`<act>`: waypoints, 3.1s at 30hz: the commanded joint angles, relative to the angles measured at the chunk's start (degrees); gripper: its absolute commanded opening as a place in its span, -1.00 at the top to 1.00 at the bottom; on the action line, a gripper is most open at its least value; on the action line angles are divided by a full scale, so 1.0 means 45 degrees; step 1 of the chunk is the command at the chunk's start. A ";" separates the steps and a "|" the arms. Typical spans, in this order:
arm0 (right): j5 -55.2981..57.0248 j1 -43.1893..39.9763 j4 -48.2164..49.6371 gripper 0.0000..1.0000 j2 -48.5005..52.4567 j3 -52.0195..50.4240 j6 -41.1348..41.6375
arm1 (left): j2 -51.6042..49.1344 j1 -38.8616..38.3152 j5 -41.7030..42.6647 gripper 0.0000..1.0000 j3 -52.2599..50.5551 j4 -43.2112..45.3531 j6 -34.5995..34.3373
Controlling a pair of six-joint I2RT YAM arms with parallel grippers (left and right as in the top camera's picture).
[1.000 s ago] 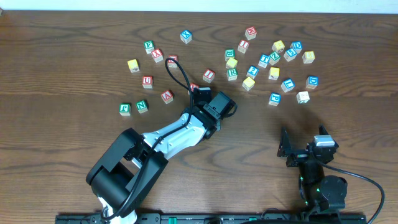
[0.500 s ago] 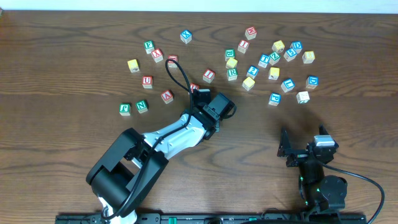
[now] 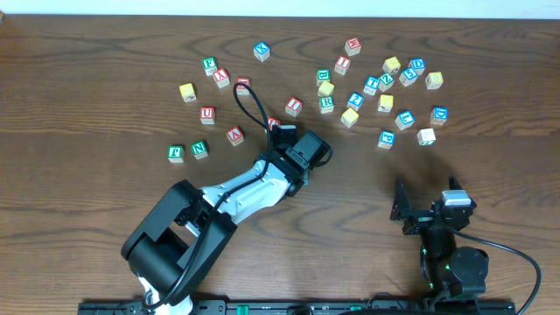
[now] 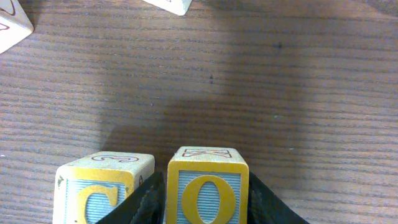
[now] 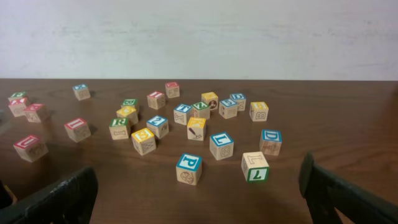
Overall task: Spell out CORL
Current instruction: 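Align the O block to the right of the C block, then release the O block and lift the left gripper away, then reach the right gripper forward toward the far blocks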
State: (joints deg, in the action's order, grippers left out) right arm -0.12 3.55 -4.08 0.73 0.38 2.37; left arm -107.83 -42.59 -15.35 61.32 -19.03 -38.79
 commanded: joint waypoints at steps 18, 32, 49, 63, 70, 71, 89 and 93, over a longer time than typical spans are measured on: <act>0.0092 -0.0092 -0.0053 -0.99 -0.0053 -0.0015 0.0083 | -0.0005 0.0005 -0.0146 0.09 -0.0078 0.0024 0.0141; 0.0092 -0.0092 -0.0053 -0.99 -0.0053 -0.0010 0.0083 | 0.2278 0.0010 -0.0189 0.08 0.0049 0.0165 0.1166; 0.0092 -0.0092 -0.0053 -0.99 -0.0053 -0.0015 0.0083 | 0.5508 0.0821 -0.0840 -0.30 0.0044 0.0097 0.4813; 0.1001 -0.0092 0.0233 -0.99 -0.0053 -0.0015 0.0034 | 0.7864 0.7733 0.3419 -0.35 0.0044 -0.2701 0.7592; 0.1141 -0.0092 0.1817 -0.99 -0.0053 -0.0015 0.0636 | 0.8272 0.8986 0.3439 -0.35 0.0044 -0.3191 0.7669; 0.0665 -0.0092 0.2137 -0.99 -0.0049 -0.0010 0.0651 | 0.8272 0.9044 0.3439 -0.35 0.0044 -0.3133 0.7664; -0.6178 -0.0019 -0.8714 -0.99 1.6412 1.8379 -0.2545 | 0.8267 0.9044 0.3419 -0.85 0.0044 -0.2812 0.7660; -0.6513 -0.0019 -0.9185 -0.98 1.8933 1.9934 -0.2419 | 0.8247 0.9044 0.3419 -0.86 0.0044 -0.2807 0.7660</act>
State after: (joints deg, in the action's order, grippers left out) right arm -24.84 3.55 -46.06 79.79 86.80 -6.39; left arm -71.09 -2.07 -0.10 61.32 -31.53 -4.45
